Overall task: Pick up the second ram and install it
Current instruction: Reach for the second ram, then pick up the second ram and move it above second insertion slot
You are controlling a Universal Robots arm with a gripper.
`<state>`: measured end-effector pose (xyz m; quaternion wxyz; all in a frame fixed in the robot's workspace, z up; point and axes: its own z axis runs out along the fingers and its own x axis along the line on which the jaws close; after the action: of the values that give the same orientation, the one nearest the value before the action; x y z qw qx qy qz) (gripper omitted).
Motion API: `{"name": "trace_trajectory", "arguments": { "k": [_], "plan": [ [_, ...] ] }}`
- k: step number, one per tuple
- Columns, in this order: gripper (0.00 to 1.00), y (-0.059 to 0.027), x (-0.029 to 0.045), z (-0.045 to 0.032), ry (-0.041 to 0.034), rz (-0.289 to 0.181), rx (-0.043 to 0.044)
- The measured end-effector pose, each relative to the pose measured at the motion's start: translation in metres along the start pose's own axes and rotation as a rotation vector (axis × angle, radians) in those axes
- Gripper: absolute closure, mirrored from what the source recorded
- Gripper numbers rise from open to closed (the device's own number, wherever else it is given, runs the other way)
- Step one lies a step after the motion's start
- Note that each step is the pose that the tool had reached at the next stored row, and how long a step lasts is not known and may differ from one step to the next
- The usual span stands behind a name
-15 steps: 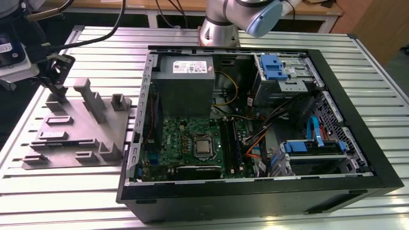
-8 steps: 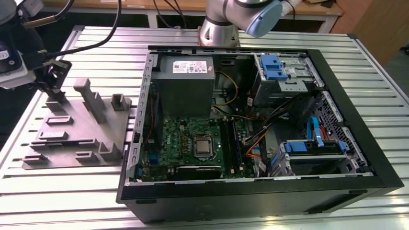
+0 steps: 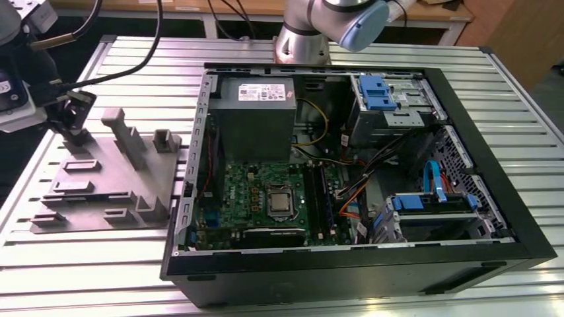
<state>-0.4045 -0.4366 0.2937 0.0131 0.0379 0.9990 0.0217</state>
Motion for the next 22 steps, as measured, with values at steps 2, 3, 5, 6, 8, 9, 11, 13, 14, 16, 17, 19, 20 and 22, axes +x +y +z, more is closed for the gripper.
{"name": "trace_trajectory", "arguments": {
  "k": [2,3,5,6,8,9,11,13,14,16,17,19,20,22],
  "plan": [
    [0.90,-0.0010,0.0017,0.0027,0.0000,0.000,0.0000],
    [0.90,-0.0015,0.0025,0.0040,0.0001,0.000,0.0000],
    [0.90,-0.0026,0.0043,0.0066,0.0002,0.000,0.0001],
    [0.90,-0.0033,0.0052,0.0077,0.0001,0.000,0.0001],
    [0.90,-0.0047,0.0068,0.0100,0.0001,0.000,0.0000],
    [0.90,-0.0054,0.0075,0.0111,0.0001,0.000,0.0000],
    [0.90,-0.0061,0.0084,0.0122,0.0000,0.000,-0.0001],
    [0.90,-0.0062,0.0089,0.0122,0.0002,0.000,0.0001],
    [0.90,-0.0062,0.0092,0.0121,0.0002,0.000,0.0001],
    [0.90,-0.0062,0.0092,0.0122,0.0001,0.000,0.0000],
    [0.90,-0.0062,0.0093,0.0122,0.0001,0.000,0.0001],
    [0.90,-0.0062,0.0093,0.0122,0.0001,0.000,0.0001],
    [0.90,-0.0062,0.0094,0.0122,0.0001,0.000,0.0000],
    [0.90,-0.0062,0.0094,0.0122,0.0002,0.000,0.0001]
  ]
}}
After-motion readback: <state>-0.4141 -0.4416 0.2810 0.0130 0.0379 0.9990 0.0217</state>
